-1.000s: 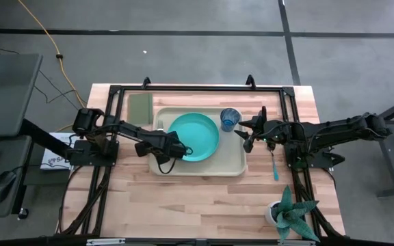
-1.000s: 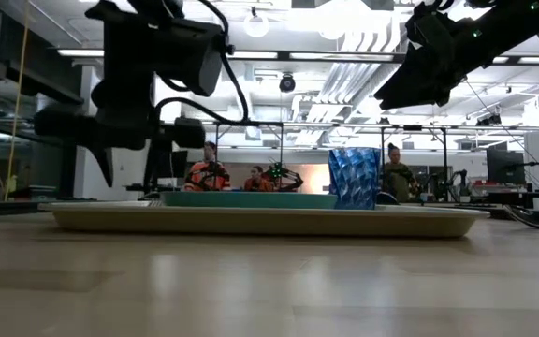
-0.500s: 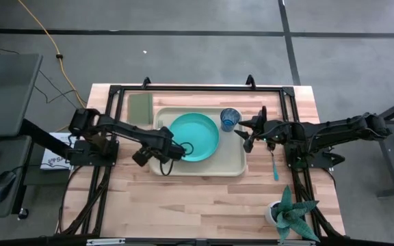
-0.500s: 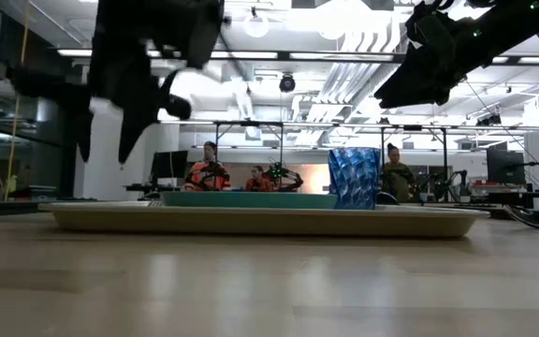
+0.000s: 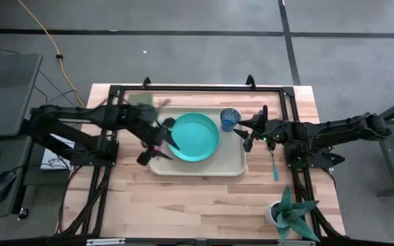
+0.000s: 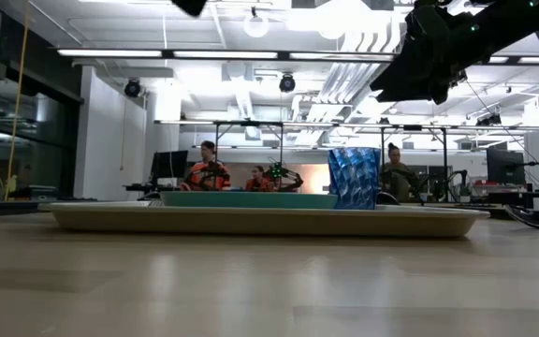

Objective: Pick and place plate/cup/fork/spoon on tray
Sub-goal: Put the light blue spoon on the light brown serving tray at the left of the light blue plate

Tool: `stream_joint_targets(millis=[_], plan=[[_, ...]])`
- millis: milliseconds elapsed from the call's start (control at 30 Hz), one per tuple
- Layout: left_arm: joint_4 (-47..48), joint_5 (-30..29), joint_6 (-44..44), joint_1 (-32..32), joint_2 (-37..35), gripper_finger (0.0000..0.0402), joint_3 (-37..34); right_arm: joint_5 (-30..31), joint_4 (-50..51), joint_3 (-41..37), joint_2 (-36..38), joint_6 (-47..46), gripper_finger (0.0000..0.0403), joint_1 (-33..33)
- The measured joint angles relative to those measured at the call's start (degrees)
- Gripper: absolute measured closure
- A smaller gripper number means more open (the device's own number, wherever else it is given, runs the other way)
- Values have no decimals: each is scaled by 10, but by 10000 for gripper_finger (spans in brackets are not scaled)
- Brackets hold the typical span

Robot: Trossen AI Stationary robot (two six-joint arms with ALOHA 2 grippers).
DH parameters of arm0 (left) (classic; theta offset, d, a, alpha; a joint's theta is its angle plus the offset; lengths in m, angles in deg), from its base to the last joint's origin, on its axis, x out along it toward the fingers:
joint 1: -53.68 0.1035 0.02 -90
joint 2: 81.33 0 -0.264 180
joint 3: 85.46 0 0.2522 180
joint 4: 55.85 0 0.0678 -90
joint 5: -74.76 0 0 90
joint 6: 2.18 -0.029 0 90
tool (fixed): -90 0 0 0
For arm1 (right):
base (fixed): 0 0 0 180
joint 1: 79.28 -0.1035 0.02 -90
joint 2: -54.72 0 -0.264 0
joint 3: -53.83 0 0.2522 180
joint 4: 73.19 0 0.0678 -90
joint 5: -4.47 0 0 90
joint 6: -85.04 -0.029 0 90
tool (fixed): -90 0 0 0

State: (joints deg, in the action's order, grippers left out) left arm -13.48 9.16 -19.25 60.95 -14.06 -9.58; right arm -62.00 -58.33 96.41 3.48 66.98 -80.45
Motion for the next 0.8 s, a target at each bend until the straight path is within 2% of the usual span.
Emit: stream_joint_targets(millis=[100, 200, 300, 433, 533, 667, 733, 800], plan=[[-141, -1, 25, 6, -57, 218, -79, 0, 48, 12, 1, -25, 214, 0], [-267, -17, 46, 7, -97, 218, -166, 3, 194, 63, -2, -107, 214, 0], [-379, -60, 82, 7, -119, 218, -248, -2, 365, 112, -18, -219, 214, -1], [-560, -136, 174, 8, -122, 218, -351, -31, 514, 131, -53, -356, 214, -12], [-691, -193, 239, 8, -120, 218, -415, -70, 555, 111, -86, -431, 214, -22], [-812, -251, 293, 10, -128, 218, -475, -134, 567, 84, -128, -480, 214, -37], [-858, -260, 310, 10, -136, 218, -489, -150, 574, 77, -143, -503, 214, -48], [-863, -262, 315, 10, -143, 218, -492, -154, 577, 78, -153, -527, 214, -63]])
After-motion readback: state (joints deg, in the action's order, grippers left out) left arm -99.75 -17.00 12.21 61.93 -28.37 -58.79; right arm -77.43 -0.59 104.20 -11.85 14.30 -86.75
